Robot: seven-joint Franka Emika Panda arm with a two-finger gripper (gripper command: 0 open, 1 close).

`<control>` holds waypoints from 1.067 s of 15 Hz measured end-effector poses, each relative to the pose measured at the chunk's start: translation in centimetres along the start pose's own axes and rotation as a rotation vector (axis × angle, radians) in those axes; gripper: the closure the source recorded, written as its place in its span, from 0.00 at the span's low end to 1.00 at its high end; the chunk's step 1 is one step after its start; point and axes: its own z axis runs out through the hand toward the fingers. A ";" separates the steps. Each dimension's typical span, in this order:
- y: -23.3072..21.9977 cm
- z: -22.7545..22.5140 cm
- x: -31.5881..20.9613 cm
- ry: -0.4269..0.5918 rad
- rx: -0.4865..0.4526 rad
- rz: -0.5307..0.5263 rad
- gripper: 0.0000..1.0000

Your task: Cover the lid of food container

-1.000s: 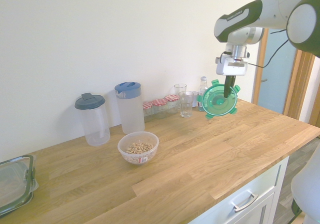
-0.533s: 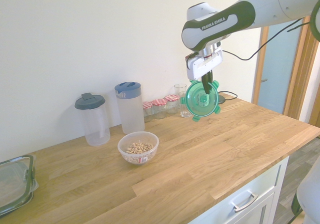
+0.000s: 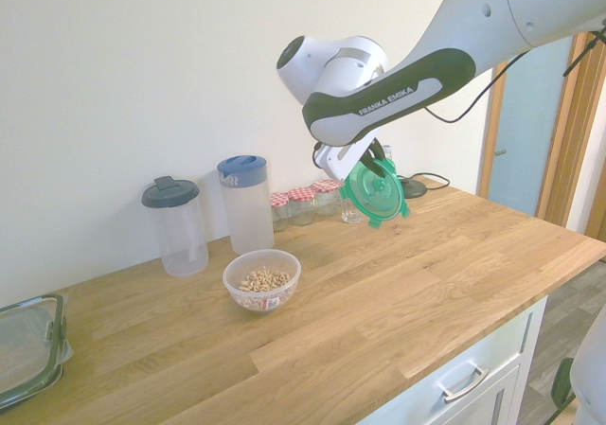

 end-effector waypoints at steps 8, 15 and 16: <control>-7.3 -8.5 -7.7 0.097 -0.193 0.090 1.00; -13.6 -12.7 -11.8 0.205 -0.219 0.055 1.00; -14.6 -13.0 -12.9 0.238 -0.230 0.048 1.00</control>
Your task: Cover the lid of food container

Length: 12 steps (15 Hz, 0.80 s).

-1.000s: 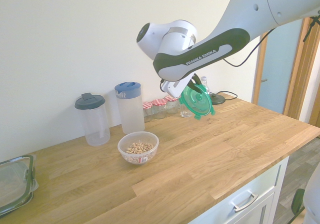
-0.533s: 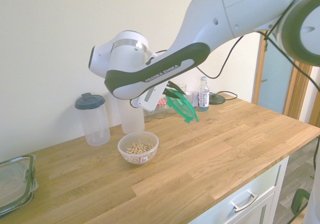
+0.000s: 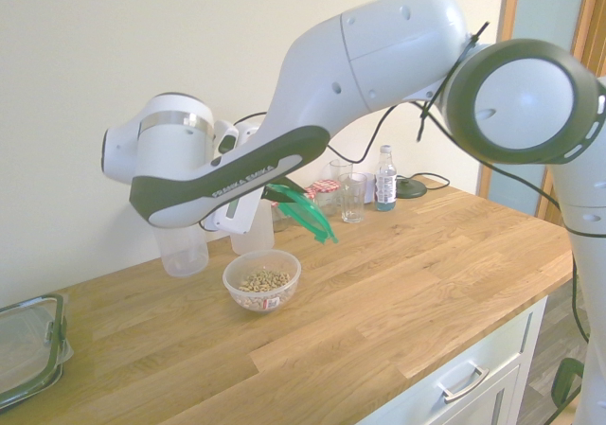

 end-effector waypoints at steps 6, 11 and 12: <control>-2.9 -2.8 -4.5 0.102 -0.046 -0.018 1.00; -4.1 -3.9 -6.7 0.192 -0.071 -0.019 1.00; -4.2 -4.1 -7.1 0.197 -0.077 -0.022 1.00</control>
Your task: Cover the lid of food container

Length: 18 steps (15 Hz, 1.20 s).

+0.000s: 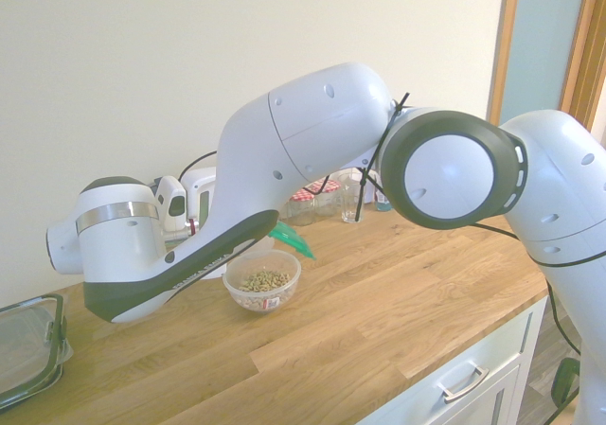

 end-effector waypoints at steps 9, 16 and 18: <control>-2.2 -1.5 -2.4 0.058 -0.043 -0.031 1.00; -3.1 -2.4 -2.9 0.076 -0.022 -0.041 0.00; -3.0 -2.8 -2.9 0.078 -0.011 -0.044 0.00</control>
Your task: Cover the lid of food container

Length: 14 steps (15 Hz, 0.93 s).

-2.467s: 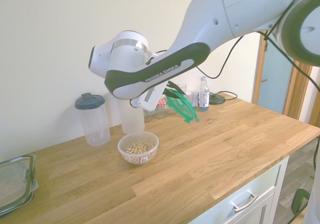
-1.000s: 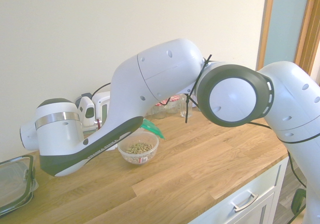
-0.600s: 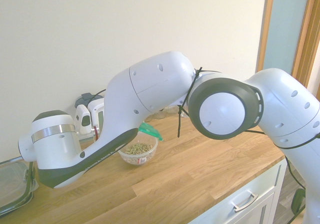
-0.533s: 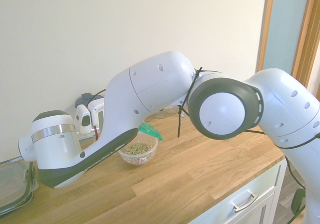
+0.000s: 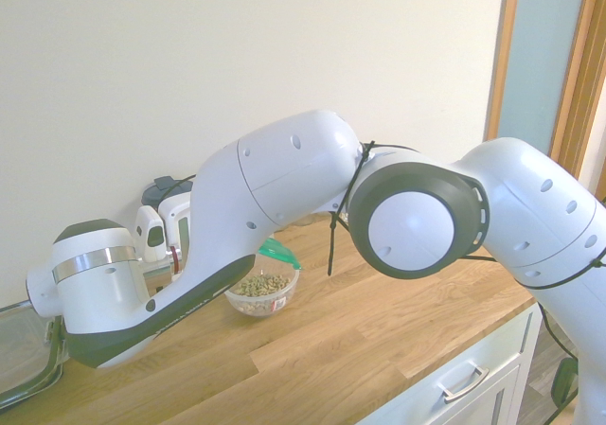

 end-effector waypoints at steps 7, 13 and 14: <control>0.5 -1.4 -1.1 0.002 0.026 -0.019 0.00; 2.7 -3.3 -3.9 -0.060 0.116 -0.056 0.00; 3.3 -3.5 -4.4 -0.071 0.136 -0.063 0.00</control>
